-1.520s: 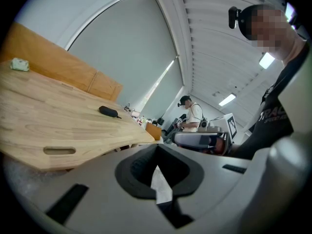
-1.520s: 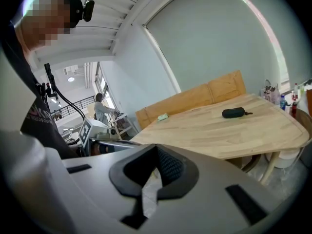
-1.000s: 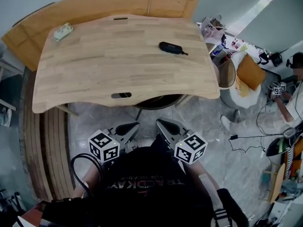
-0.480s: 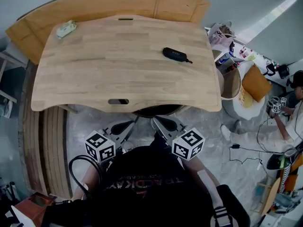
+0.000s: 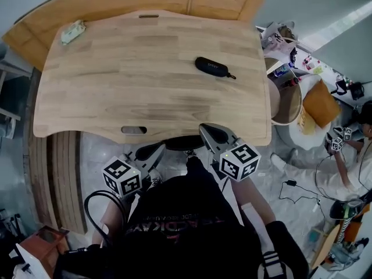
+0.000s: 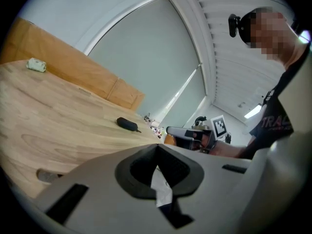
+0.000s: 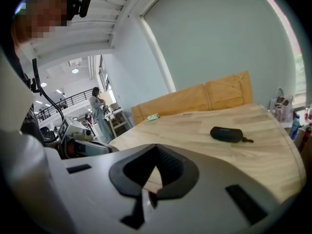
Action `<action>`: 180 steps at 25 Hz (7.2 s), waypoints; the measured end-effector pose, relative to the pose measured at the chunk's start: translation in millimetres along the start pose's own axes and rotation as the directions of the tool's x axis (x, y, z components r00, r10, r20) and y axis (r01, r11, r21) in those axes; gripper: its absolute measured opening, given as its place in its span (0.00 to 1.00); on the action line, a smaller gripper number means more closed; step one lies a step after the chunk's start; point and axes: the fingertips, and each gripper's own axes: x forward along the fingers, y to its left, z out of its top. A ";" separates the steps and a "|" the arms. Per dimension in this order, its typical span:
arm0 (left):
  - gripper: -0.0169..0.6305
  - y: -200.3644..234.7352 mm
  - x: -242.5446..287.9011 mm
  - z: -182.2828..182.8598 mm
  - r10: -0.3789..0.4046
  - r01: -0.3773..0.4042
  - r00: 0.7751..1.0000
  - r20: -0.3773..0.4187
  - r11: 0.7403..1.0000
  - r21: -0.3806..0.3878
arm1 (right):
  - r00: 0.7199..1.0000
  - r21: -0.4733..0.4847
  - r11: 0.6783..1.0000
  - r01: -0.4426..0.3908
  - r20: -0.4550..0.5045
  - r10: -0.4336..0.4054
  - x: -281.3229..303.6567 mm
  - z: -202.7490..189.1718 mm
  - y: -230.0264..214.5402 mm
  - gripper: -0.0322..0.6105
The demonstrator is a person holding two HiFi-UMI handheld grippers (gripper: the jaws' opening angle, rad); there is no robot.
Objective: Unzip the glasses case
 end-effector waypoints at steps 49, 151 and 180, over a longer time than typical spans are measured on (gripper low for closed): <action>0.04 20.3 82.6 30.1 0.356 -0.338 0.932 0.062 0.919 -0.205 | 0.729 -0.508 0.797 -0.326 -0.672 -0.129 175.9 -13.6 -313.1 0.63; 0.05 25.0 3.2 76.9 0.120 0.161 0.938 -0.326 0.682 0.714 | 0.651 -0.649 0.066 -0.758 -0.758 0.036 49.7 28.7 43.6 0.60; 0.05 37.6 5.8 71.2 0.313 -0.054 0.921 -0.231 0.690 0.721 | 0.632 -0.440 0.647 -0.623 -0.770 0.085 83.9 24.8 39.1 0.59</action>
